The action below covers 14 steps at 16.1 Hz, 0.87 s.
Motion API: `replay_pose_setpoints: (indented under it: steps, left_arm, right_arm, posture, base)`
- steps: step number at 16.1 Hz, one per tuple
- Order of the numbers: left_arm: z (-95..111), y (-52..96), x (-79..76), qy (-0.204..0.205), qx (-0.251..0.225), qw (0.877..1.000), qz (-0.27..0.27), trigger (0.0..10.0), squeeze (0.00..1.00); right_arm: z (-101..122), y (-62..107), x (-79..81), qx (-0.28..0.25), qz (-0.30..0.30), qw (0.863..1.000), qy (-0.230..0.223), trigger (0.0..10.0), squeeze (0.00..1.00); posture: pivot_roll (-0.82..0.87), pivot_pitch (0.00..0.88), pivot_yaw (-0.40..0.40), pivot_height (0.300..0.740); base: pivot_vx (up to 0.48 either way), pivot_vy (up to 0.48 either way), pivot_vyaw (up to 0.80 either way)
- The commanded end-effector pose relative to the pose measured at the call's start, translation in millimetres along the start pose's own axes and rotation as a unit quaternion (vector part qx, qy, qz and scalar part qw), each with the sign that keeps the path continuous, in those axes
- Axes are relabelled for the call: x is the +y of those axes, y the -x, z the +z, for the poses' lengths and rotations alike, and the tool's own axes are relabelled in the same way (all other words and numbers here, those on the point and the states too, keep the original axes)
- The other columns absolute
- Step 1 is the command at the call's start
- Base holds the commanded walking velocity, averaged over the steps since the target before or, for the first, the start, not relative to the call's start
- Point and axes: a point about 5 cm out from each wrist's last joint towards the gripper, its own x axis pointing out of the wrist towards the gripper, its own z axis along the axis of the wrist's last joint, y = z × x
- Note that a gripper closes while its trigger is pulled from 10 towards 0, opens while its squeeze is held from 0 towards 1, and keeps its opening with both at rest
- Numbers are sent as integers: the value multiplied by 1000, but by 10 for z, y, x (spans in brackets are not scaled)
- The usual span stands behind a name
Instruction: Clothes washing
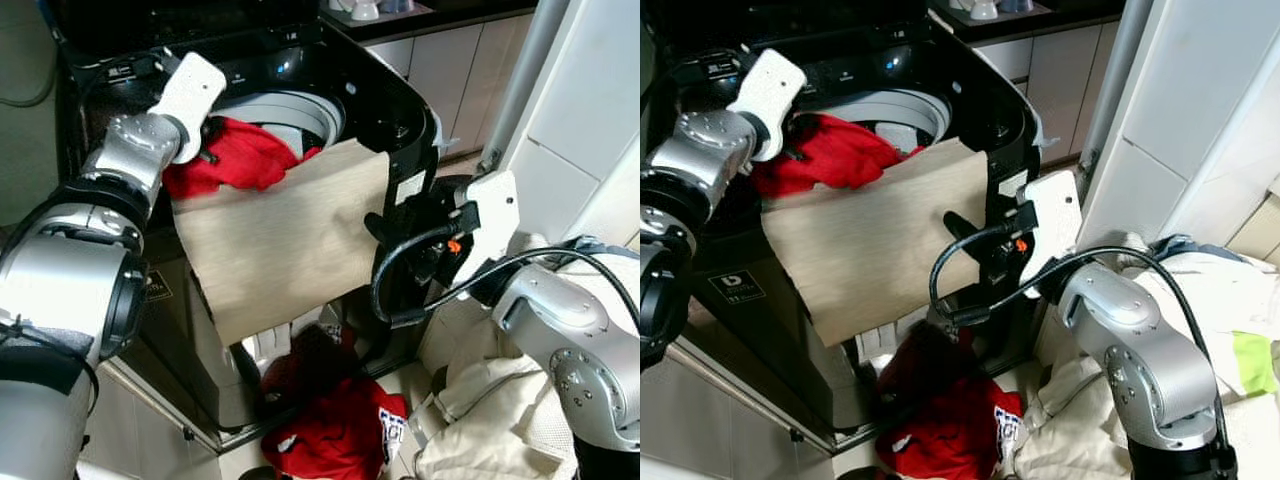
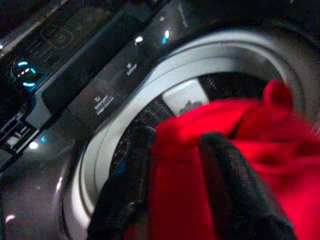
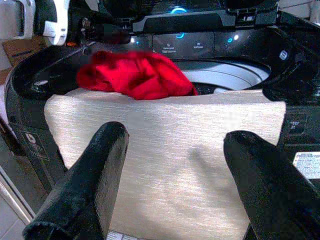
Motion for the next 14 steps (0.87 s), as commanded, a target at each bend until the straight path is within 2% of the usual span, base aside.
replay_pose_setpoints:
  steps: [1,2,5,7,8,9,10,11,12,13,14]
  left_arm:
    - [258,30,99,11,-57,998,17,10000,1000]
    - [396,58,160,25,-102,994,40,10000,1000]
    - [531,72,169,44,-133,989,40,10000,1000]
    - [567,54,125,137,-144,980,17,10000,1000]
    - [525,19,6,171,-150,973,-24,10000,0]
    - [471,-20,-155,239,-165,955,-60,10000,0]
    - [454,-28,-214,242,-167,954,-54,10000,0]
    - [391,-17,-249,189,-158,969,-15,10000,0]
    - [366,21,-321,180,-171,969,-15,10000,0]
    - [352,93,-421,221,-193,956,-18,10000,0]
    - [361,130,-468,216,-204,955,-9,10000,0]
  right_arm:
    - [18,-36,-15,-4,-8,1000,4,10000,0]
    - [37,-46,-64,-10,-26,1000,5,10000,0]
    - [72,-57,-173,-21,-68,997,6,10000,0]
    - [93,-62,-293,-28,-147,989,12,10000,0]
    - [100,-53,-320,-32,-180,982,41,10000,0]
    - [98,-34,-307,-45,-213,975,40,10000,0]
    - [158,-24,-280,-64,-228,971,25,10000,0]
    - [226,-21,-220,-81,-227,970,33,10000,0]
    - [278,-22,-170,-103,-224,969,34,10000,0]
    - [305,-19,-132,-122,-223,967,33,10000,0]
    - [308,-24,-134,-128,-223,966,30,10000,0]
  posture:
    - [-115,0,72,740]
    - [-118,0,72,740]
    - [-121,0,75,740]
    - [-132,0,92,740]
    - [-145,0,104,740]
    - [-150,0,103,740]
    - [-158,0,96,740]
    - [-163,0,90,740]
    - [-158,0,88,740]
    - [-149,0,79,740]
    - [-129,0,68,740]
  base:
    - [0,0,0]
    - [0,0,0]
    - [0,0,0]
    - [0,0,0]
    - [0,0,0]
    - [0,0,0]
    - [0,0,0]
    - [0,0,-606]
    - [0,0,-800]
    - [0,0,-800]
    - [0,0,-800]
